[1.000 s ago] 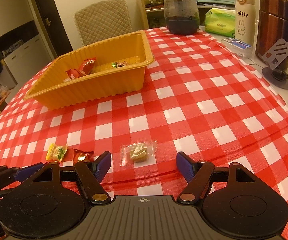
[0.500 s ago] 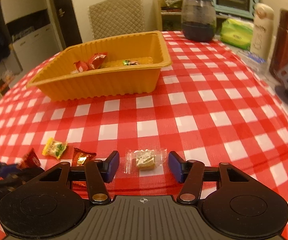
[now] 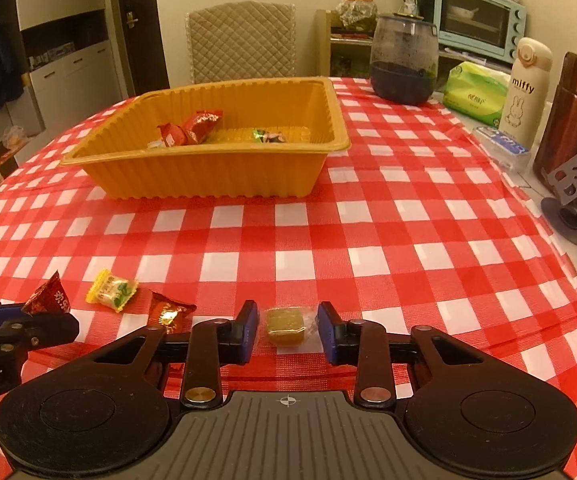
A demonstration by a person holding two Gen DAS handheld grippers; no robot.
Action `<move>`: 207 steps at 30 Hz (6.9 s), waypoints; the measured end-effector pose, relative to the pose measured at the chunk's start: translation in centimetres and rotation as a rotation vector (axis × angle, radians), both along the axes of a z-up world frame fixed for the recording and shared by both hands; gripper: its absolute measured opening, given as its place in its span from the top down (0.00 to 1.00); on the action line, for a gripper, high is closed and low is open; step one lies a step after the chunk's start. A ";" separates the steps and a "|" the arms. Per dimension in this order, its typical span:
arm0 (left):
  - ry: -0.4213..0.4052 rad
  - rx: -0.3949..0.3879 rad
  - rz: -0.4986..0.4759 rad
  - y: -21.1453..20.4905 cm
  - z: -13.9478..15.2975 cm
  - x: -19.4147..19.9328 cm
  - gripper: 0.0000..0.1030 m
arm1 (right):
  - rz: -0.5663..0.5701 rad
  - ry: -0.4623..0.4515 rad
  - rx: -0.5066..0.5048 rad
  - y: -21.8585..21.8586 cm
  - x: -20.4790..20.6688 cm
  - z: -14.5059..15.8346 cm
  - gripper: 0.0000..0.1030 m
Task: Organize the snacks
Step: 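Grasp a dark red candy with the left gripper while the right gripper grasps the clear beige-candy packet, then carry both candies over the orange tray with both grippers, then open both grippers to drop the candies into the orange tray, then move both grippers back toward the yellow candy left on the table, then lower both grippers toward the yellow candy and red-gold candy, then grasp the small red-gold wrapped candy with the right gripper, then grasp the yellow-green wrapped candy with the left gripper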
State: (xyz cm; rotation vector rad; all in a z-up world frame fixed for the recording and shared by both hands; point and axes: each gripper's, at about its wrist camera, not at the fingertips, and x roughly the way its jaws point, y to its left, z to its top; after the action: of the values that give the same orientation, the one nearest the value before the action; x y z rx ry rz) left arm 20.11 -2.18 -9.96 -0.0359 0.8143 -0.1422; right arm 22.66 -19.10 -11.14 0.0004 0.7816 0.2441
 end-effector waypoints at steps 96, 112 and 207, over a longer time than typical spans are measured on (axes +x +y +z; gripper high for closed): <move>-0.082 -0.069 0.163 6.5 5.8 6.4 0.51 | -0.064 -0.025 0.232 -0.4 10.3 7.2 0.31; -0.064 -0.069 0.157 4.7 7.2 -1.8 0.37 | -0.121 0.042 0.203 -2.0 -2.3 8.0 0.31; -0.004 -0.037 0.043 1.4 -0.3 2.2 0.18 | -0.123 0.046 0.089 0.4 -1.0 1.0 0.81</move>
State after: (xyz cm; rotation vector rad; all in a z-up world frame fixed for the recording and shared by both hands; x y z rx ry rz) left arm 22.30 -0.75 -10.22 -0.0880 0.8064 -0.1172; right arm 21.67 -18.72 -10.15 0.1385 0.8132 0.1629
